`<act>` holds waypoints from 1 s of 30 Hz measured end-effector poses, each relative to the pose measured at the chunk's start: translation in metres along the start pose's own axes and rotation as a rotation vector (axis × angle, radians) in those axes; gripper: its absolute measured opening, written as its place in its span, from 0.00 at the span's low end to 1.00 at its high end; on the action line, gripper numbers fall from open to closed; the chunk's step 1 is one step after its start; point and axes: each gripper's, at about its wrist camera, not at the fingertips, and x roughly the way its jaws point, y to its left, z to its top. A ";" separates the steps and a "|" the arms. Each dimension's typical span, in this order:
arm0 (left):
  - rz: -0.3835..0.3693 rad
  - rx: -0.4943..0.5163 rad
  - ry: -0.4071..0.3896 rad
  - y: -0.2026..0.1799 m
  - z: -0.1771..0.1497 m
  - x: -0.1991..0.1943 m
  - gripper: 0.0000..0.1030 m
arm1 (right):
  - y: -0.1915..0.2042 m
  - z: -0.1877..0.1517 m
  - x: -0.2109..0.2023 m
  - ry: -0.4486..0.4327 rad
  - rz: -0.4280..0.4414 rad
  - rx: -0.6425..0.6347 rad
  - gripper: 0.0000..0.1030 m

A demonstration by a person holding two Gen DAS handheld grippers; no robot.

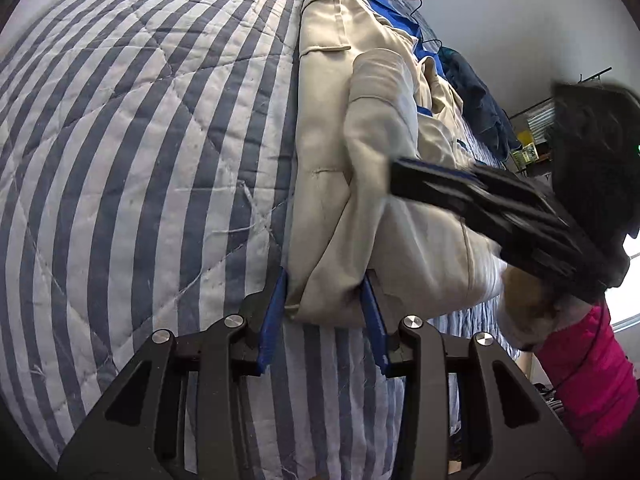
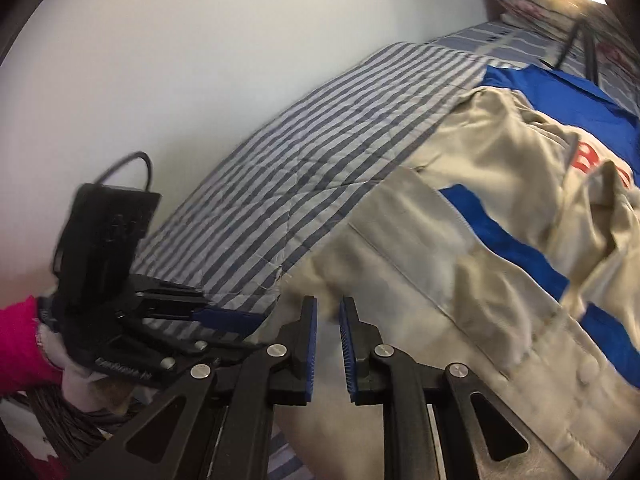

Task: Fold large clothes
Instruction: 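Lift both grippers away from the folded beige jacket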

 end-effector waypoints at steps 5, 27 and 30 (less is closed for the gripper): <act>0.055 0.044 -0.010 -0.009 -0.004 -0.002 0.37 | -0.020 0.015 0.025 0.025 -0.031 0.111 0.00; 0.223 0.174 -0.092 -0.048 0.023 0.023 0.38 | -0.132 -0.133 -0.111 -0.069 -0.367 0.403 0.23; 0.260 0.169 -0.097 -0.059 0.017 0.013 0.38 | -0.121 -0.121 -0.123 -0.051 -0.372 0.375 0.25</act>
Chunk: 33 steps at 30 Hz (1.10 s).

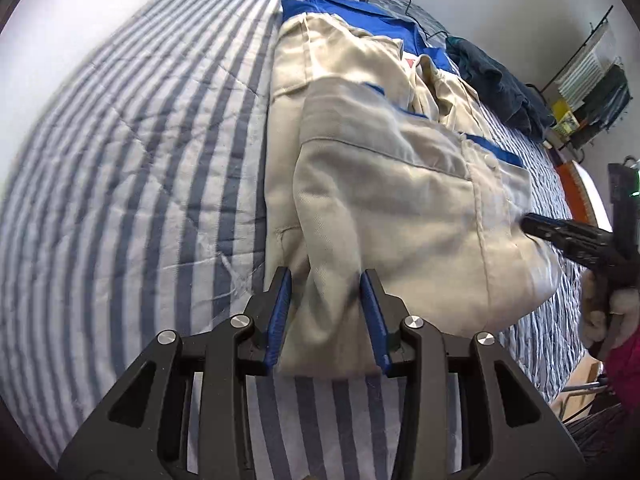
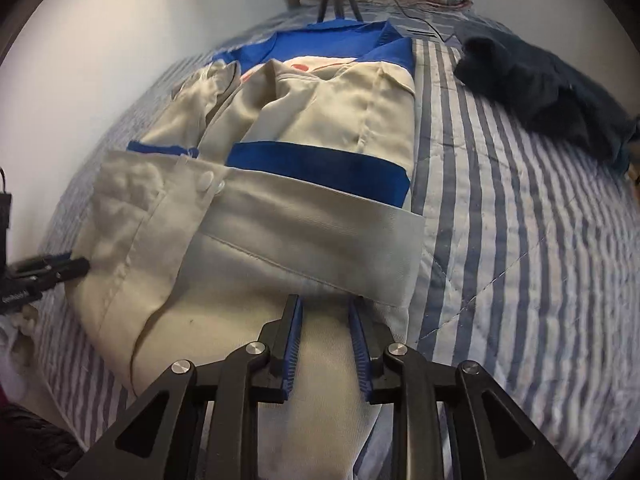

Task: Fold large clothes
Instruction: 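Lift both grippers away from the folded beige jacket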

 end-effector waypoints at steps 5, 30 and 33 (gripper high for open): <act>-0.006 0.105 -0.147 -0.027 0.002 -0.071 0.38 | 0.019 0.000 -0.074 -0.139 0.010 -0.021 0.28; -0.051 0.206 -0.629 -0.128 0.105 -0.436 0.56 | 0.094 0.040 -0.427 -0.713 -0.289 -0.174 0.92; -0.068 0.198 -0.625 -0.131 0.136 -0.448 0.57 | 0.086 0.065 -0.438 -0.730 -0.302 -0.152 0.92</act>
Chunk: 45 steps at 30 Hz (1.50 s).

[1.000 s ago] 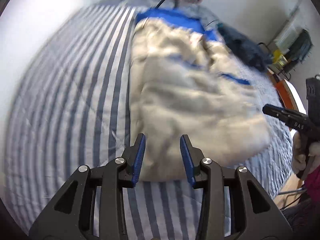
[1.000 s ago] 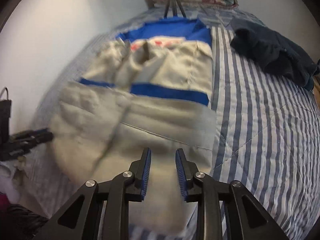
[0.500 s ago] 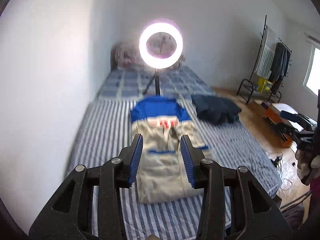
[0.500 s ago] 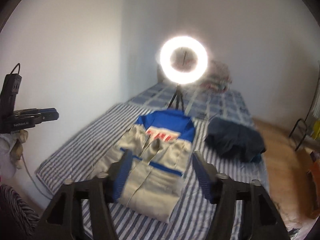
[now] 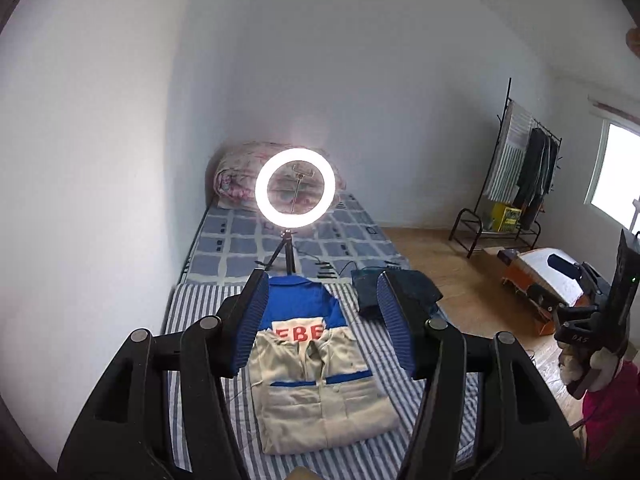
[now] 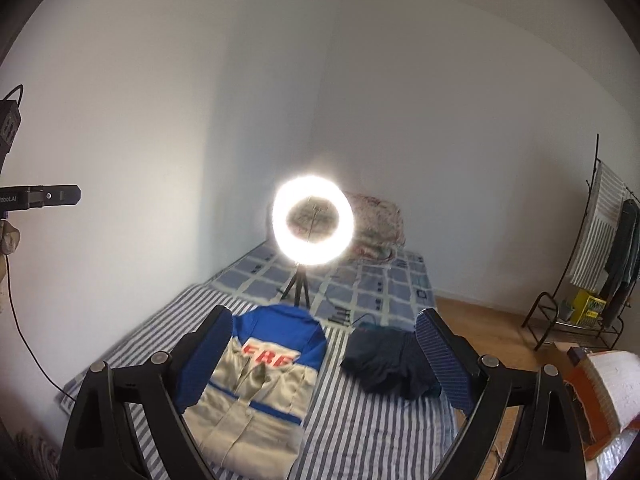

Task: Fold large clothes
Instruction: 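Lift both grippers away from the folded beige jacket, then grasp the blue collar of the jacket with both grippers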

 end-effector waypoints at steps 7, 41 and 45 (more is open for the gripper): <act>0.012 -0.020 0.033 0.024 0.017 0.069 0.57 | -0.022 0.005 0.057 -0.005 0.060 0.058 0.92; -0.037 -0.320 0.665 0.257 -0.185 0.681 0.57 | -0.036 -0.208 0.624 0.536 0.318 0.227 0.54; -0.058 -0.294 0.678 0.256 -0.194 0.700 0.57 | -0.034 -0.221 0.653 0.567 0.338 0.249 0.54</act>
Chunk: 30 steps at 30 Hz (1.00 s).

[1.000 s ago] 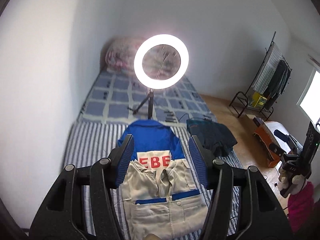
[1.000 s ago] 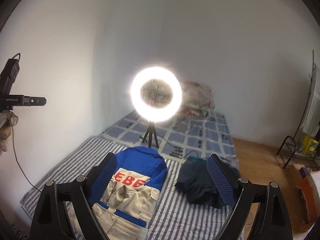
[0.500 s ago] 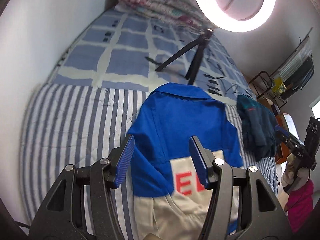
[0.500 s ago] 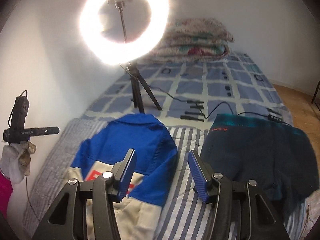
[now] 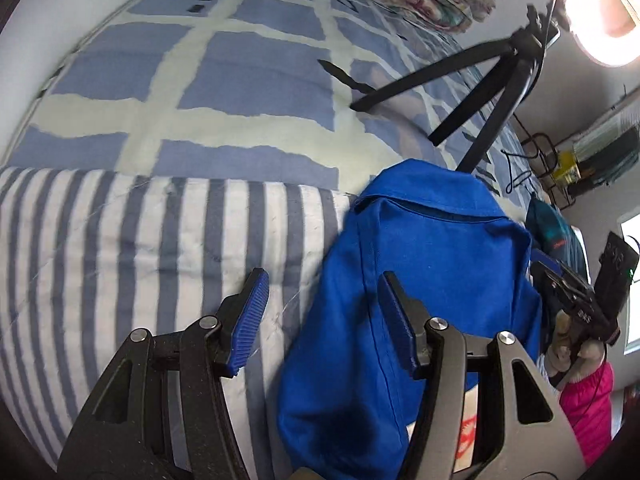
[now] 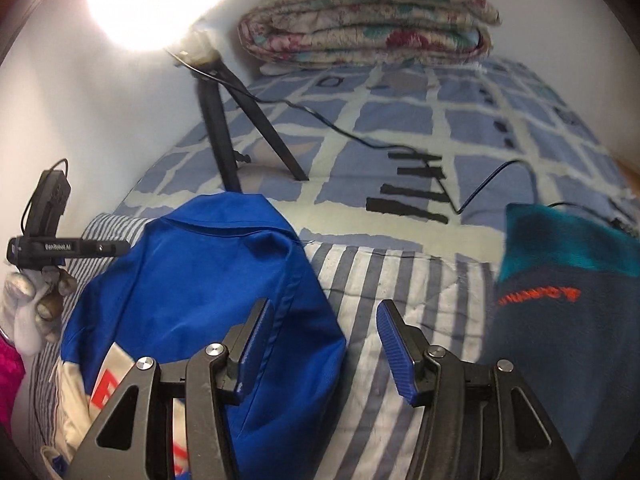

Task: Fold large clothes
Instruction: 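Grasp the blue collar of the jacket with both grippers, then lift the blue collar and fold it over onto the jacket body with both grippers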

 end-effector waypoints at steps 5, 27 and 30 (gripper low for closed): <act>0.013 0.067 -0.029 -0.012 0.005 0.009 0.56 | 0.000 0.000 0.031 0.030 0.002 0.011 0.53; -0.047 0.175 -0.195 -0.068 -0.034 -0.072 0.01 | 0.041 -0.003 -0.054 -0.107 0.079 -0.027 0.00; -0.067 0.178 -0.224 -0.076 -0.045 -0.098 0.01 | 0.049 -0.006 -0.079 -0.138 0.082 -0.021 0.00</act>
